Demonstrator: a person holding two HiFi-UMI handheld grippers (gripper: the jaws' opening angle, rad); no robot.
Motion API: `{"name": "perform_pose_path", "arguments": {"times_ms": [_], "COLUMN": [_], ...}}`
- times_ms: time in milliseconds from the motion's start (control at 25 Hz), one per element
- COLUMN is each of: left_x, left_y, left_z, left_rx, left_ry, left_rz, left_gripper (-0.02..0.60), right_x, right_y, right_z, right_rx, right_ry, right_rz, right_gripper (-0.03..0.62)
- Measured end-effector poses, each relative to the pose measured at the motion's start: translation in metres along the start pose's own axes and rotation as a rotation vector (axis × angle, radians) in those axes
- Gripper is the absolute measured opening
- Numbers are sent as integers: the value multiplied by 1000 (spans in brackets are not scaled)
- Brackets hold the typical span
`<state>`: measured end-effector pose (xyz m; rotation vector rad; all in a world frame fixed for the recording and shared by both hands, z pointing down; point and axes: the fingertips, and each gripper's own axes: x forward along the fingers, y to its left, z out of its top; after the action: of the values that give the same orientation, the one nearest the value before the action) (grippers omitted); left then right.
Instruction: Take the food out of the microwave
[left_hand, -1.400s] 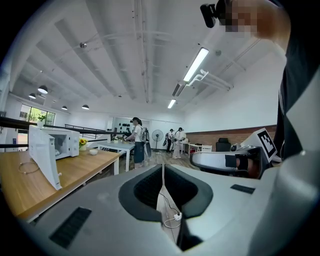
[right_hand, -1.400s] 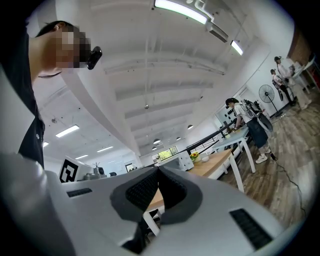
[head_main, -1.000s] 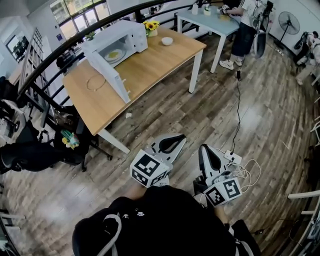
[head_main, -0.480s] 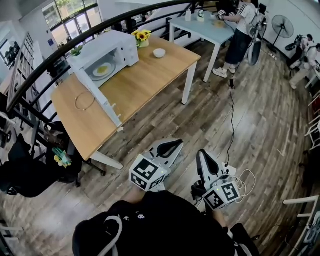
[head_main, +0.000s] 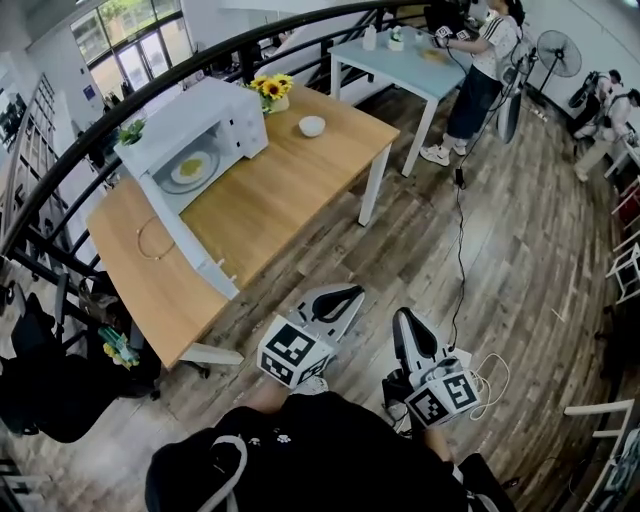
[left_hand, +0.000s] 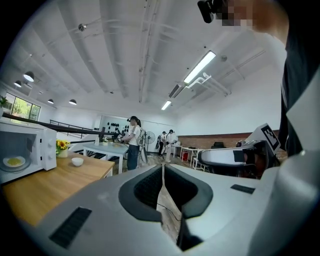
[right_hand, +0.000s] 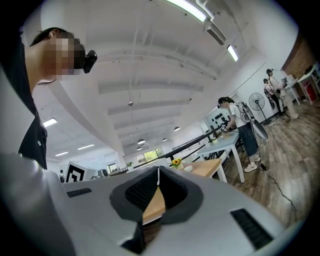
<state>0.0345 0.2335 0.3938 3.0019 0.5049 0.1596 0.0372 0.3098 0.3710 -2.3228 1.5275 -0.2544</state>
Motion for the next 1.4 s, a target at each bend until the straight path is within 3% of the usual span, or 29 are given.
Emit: {"name": "perform_pose_path", "arguments": {"times_ms": [360, 960, 1400], "left_x": [18, -5, -44], "left_y": [59, 127, 159], "left_z": [1, 11, 2], "left_rx": [-23, -27, -62], "left_ry": [14, -43, -69], "left_rz": [-13, 37, 220], "left_gripper": [23, 23, 23], "right_x": [59, 131, 167], "right_y": [-17, 8, 24], "right_z": [-3, -10, -20], "right_rx": [15, -8, 6], "right_ry": [24, 42, 92], "right_rz": [-26, 37, 181], "right_gripper": [11, 12, 14]}}
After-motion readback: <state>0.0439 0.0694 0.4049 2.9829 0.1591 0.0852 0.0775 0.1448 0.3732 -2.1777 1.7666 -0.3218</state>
